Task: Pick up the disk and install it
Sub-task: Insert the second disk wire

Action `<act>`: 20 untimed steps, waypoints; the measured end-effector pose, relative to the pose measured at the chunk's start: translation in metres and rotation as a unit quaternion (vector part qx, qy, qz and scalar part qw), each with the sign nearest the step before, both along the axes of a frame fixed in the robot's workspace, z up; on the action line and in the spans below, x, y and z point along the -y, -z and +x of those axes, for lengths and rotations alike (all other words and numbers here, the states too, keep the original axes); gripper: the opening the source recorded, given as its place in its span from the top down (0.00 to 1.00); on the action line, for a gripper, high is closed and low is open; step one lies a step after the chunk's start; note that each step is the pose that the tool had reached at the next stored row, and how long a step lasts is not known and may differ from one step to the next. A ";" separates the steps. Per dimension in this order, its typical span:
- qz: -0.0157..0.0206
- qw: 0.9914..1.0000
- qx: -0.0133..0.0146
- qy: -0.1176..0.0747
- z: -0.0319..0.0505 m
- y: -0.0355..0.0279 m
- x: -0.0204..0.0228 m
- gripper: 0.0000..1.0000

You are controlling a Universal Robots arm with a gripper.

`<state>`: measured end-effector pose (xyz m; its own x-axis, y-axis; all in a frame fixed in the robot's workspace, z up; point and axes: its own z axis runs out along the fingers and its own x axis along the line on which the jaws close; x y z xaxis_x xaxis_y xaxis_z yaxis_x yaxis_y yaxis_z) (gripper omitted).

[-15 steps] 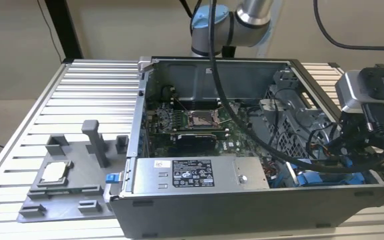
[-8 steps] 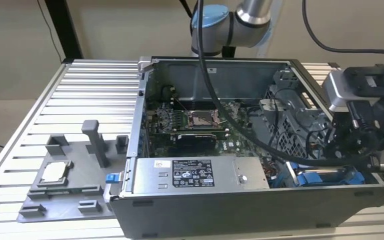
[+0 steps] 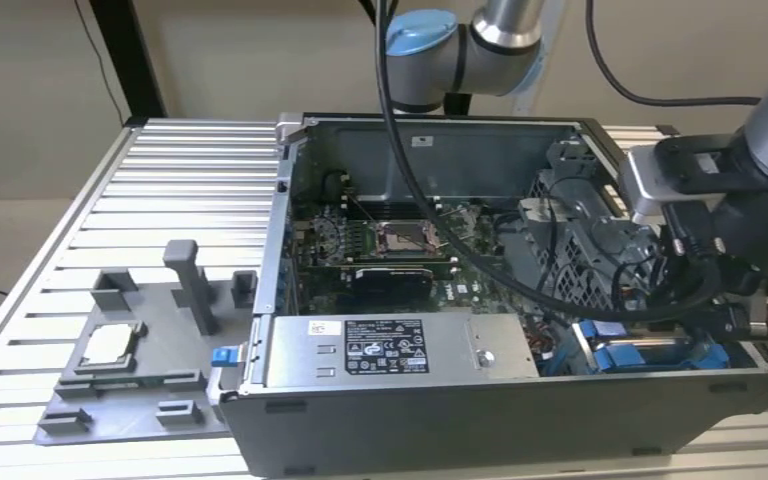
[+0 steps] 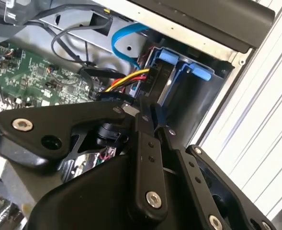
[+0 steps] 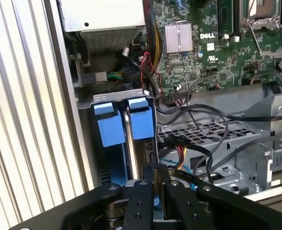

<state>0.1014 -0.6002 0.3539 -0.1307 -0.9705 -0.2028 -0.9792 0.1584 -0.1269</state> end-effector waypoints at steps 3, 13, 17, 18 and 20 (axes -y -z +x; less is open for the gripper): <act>0.000 1.000 0.006 0.000 -0.0036 0.0018 -0.0003 1.00; -0.001 0.999 0.033 -0.003 -0.0041 0.0038 -0.0010 1.00; -0.004 0.999 0.034 -0.006 -0.0044 0.0056 -0.0030 1.00; -0.004 0.999 0.034 -0.006 -0.0046 0.0057 -0.0039 1.00; -0.004 0.999 0.034 -0.007 -0.0058 0.0058 -0.0055 1.00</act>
<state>0.0956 -0.5947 0.3481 -0.1030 -0.9739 -0.2022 -0.9705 0.1430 -0.1941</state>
